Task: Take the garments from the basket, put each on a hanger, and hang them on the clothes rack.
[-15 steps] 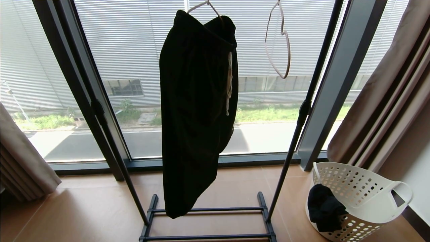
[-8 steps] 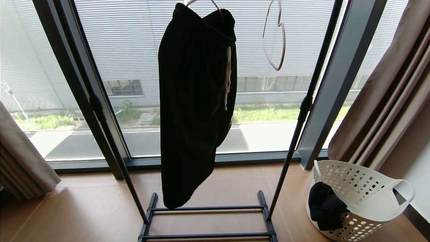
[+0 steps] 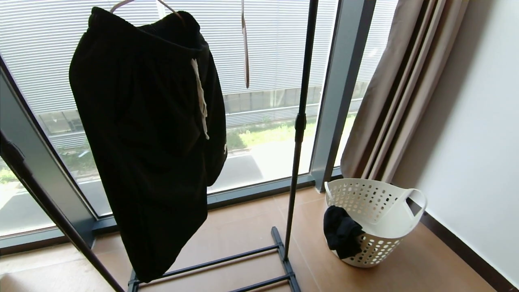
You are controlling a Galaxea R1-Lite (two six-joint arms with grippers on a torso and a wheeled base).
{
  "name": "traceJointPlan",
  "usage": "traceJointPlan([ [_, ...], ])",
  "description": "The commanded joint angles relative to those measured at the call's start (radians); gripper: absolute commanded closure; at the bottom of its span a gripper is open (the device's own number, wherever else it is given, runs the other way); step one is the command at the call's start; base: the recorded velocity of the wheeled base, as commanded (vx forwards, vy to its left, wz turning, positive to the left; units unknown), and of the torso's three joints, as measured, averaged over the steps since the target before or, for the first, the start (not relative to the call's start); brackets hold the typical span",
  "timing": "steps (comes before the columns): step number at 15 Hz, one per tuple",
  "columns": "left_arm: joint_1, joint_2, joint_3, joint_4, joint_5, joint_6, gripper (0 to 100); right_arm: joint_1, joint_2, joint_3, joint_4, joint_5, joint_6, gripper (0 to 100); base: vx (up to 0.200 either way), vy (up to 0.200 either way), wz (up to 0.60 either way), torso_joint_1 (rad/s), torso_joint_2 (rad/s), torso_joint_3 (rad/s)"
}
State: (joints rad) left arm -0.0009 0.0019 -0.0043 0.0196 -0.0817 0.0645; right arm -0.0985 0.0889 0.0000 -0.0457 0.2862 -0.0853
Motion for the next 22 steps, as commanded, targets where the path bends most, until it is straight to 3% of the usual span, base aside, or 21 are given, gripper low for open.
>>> traceJointPlan([
  [1,-0.001,0.000,0.000,0.000,0.000,0.000,0,-0.001,0.002,0.000,0.000,0.001,-0.001,0,0.000,-0.200,0.00,0.007,0.01,-0.002],
  [15,-0.001,0.000,0.000,0.000,0.000,0.000,0,-0.001,0.002,0.000,0.000,0.001,-0.001,0,0.000,-0.200,0.00,0.002,0.00,0.003],
  [18,-0.001,0.000,0.000,0.000,0.000,0.000,0,-0.001,0.002,0.000,0.000,0.001,-0.001,0,0.200,0.000,0.00,-0.001,0.00,0.002],
  [22,-0.001,0.000,0.000,0.000,0.000,0.000,0,-0.001,0.002,0.000,0.000,-0.001,-0.001,0,0.000,0.000,0.00,0.000,0.00,0.000],
])
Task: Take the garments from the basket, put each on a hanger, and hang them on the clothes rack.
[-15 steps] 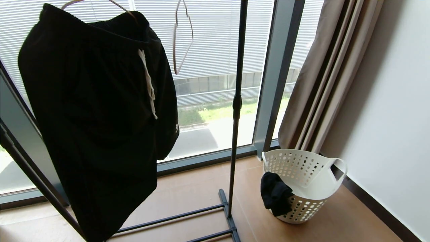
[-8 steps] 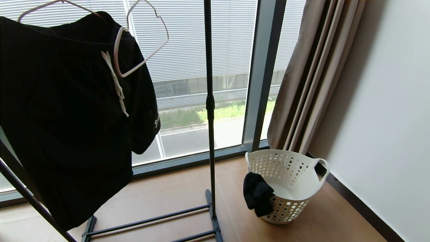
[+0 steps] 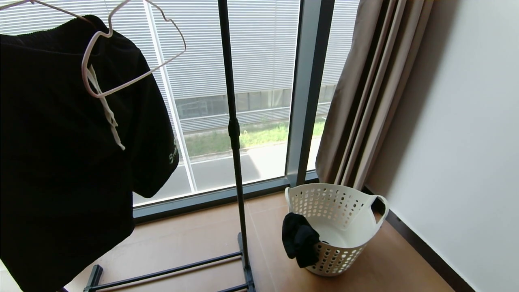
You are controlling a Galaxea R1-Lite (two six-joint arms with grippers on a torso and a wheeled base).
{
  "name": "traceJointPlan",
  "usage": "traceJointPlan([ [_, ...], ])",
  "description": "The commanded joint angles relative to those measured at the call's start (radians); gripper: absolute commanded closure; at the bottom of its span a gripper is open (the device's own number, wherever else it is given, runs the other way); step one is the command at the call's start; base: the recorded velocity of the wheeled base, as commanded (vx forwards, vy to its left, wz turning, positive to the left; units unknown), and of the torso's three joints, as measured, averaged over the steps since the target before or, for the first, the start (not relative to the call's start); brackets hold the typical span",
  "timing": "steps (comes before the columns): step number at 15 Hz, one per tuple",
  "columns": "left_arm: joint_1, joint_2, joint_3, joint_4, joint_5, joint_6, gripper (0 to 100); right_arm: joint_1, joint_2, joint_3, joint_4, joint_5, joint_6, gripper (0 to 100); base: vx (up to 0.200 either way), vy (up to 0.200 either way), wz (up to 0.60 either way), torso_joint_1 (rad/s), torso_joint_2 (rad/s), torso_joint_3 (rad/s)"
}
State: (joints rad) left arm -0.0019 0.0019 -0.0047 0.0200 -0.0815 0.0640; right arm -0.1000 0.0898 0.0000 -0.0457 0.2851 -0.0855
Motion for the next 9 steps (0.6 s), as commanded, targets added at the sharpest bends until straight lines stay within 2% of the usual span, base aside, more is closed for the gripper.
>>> traceJointPlan([
  [1,0.002,-0.002,0.000,0.000,0.002,-0.003,0,0.000,0.001,0.000,0.000,0.000,0.000,0,0.000,0.000,0.00,0.000,0.00,0.000],
  [4,0.002,0.000,0.000,0.001,0.002,0.022,0,0.000,0.001,0.000,0.000,0.000,0.000,0,0.000,0.000,0.00,0.000,0.00,0.000],
  [9,0.002,0.000,0.000,0.001,0.003,0.020,0,0.000,0.001,0.000,0.000,0.000,0.000,0,0.000,0.000,0.00,0.000,0.00,0.000],
])
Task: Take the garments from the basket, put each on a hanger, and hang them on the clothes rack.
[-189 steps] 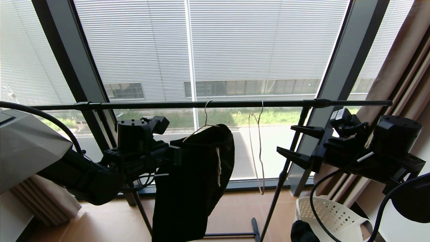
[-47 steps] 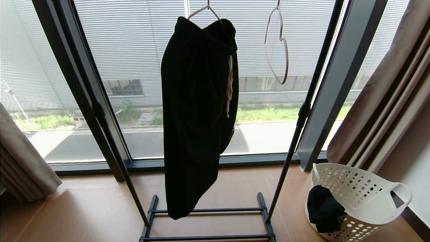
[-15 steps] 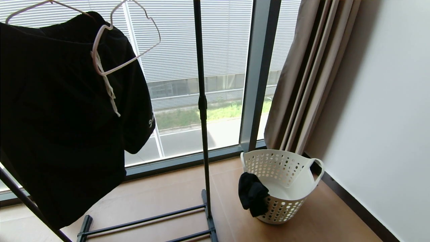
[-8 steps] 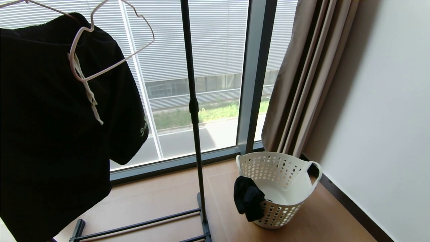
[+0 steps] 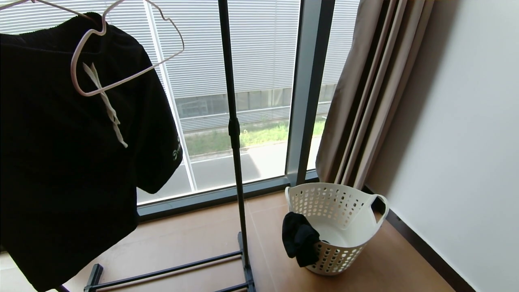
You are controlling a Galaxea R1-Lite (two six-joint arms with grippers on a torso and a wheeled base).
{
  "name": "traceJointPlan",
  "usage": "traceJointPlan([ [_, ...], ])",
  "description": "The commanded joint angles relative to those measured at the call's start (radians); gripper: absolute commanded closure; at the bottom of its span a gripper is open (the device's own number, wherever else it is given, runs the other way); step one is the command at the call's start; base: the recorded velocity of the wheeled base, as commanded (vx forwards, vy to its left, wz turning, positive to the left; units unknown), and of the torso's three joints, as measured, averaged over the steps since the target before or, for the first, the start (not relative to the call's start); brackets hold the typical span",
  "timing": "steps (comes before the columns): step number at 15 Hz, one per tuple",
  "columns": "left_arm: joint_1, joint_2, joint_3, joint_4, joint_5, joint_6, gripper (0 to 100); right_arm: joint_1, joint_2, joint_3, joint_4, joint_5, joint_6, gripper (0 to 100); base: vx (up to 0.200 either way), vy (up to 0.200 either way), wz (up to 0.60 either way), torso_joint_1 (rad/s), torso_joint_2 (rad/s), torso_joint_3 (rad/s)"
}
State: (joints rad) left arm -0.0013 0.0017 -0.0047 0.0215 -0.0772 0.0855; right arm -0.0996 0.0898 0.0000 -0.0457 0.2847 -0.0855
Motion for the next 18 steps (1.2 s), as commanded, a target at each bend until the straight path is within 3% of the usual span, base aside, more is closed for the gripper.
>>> traceJointPlan([
  [1,0.000,0.000,0.000,0.000,0.002,0.005,0,0.000,0.001,0.000,0.000,0.001,0.000,0,0.000,0.000,0.00,-0.012,0.01,-0.115],
  [18,0.000,0.000,0.002,0.000,0.024,0.016,0,0.000,0.001,0.000,0.000,0.001,0.000,0,0.000,0.000,0.00,0.002,0.00,-0.134],
])
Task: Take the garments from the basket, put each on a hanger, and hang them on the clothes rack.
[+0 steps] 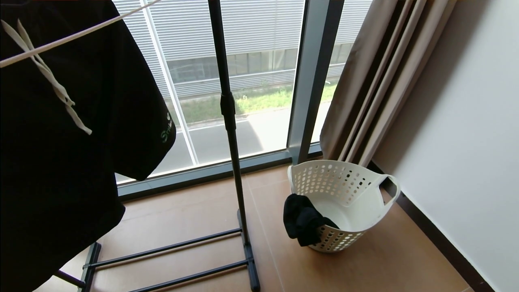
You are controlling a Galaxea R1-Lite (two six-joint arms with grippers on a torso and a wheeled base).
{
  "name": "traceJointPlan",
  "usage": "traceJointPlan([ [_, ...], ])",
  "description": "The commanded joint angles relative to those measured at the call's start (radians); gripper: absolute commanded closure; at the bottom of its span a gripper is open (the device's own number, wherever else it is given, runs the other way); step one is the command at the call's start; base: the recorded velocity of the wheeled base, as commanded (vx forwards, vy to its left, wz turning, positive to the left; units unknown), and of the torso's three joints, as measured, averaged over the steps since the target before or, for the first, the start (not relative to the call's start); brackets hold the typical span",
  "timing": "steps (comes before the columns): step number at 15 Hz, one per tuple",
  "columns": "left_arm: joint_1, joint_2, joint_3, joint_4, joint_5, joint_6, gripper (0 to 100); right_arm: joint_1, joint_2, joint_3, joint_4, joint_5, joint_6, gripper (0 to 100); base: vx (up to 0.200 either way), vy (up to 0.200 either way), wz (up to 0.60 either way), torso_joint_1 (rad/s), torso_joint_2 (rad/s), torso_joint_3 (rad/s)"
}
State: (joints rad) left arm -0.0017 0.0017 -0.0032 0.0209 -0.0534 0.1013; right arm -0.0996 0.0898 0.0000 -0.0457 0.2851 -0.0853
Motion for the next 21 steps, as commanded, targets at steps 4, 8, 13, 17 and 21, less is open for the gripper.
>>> traceJointPlan([
  [4,0.000,0.000,0.000,-0.001,-0.002,0.002,0,0.000,0.001,0.000,0.000,0.000,-0.001,0,0.000,0.000,0.00,0.001,0.00,-0.196],
  [8,0.000,0.000,0.000,-0.001,-0.002,0.003,0,0.000,0.001,0.000,0.000,0.000,-0.001,0,0.000,0.000,0.00,0.007,0.00,-0.203],
  [13,0.000,0.001,0.000,-0.001,-0.002,0.003,0,0.000,0.001,0.000,0.000,0.000,-0.001,0,0.000,0.000,0.00,0.000,0.00,-0.195],
  [17,0.000,0.000,0.000,-0.001,-0.003,0.003,0,0.000,0.001,0.000,0.000,0.000,-0.001,0,0.000,0.000,0.00,0.005,0.00,-0.204],
  [21,0.000,0.001,0.000,-0.001,-0.005,0.002,0,0.000,0.001,0.000,0.000,0.000,-0.001,0,0.000,0.000,0.00,0.000,0.00,-0.199],
])
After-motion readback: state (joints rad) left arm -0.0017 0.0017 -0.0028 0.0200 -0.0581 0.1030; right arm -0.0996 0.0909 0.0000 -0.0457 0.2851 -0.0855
